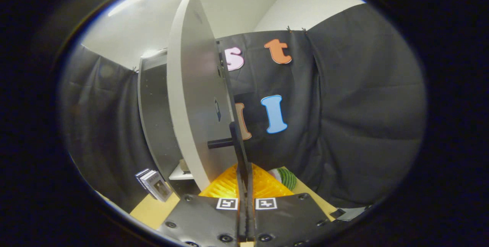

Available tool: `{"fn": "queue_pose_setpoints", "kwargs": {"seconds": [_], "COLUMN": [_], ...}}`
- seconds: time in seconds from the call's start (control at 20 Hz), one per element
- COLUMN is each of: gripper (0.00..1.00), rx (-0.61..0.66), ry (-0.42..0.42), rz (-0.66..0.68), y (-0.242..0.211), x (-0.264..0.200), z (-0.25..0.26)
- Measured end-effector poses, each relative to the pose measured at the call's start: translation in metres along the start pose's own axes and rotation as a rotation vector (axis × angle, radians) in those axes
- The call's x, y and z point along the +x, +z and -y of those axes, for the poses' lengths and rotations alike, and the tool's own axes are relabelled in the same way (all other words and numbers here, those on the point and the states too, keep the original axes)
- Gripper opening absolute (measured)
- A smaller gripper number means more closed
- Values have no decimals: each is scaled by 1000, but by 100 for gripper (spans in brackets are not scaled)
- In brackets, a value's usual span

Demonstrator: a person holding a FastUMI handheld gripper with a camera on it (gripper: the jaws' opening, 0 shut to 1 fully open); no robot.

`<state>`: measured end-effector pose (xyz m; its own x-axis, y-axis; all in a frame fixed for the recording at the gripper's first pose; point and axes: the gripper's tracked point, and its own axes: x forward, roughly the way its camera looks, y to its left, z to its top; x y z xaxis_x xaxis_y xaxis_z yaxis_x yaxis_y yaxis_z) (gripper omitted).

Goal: Open the shoe cabinet door, grab the shoes and put them into the shoe cabinet, then close the shoe cabinet door.

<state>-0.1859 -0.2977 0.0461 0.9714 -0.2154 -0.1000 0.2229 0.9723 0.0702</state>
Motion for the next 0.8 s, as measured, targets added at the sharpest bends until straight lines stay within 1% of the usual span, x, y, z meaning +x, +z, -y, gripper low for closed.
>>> {"fn": "queue_pose_setpoints", "kwargs": {"seconds": [0.1,0.35,0.4,0.6,0.8], "gripper": [3,2,2,2,2], "rx": [-6,27,33,19,3], "ry": [-18,-100,-102,-126,-124], "rz": [3,25,30,45,68], "y": [2,11,13,18,23], "x": [-5,-20,-23,-36,-47], "z": [14,55,58,66,56]}}
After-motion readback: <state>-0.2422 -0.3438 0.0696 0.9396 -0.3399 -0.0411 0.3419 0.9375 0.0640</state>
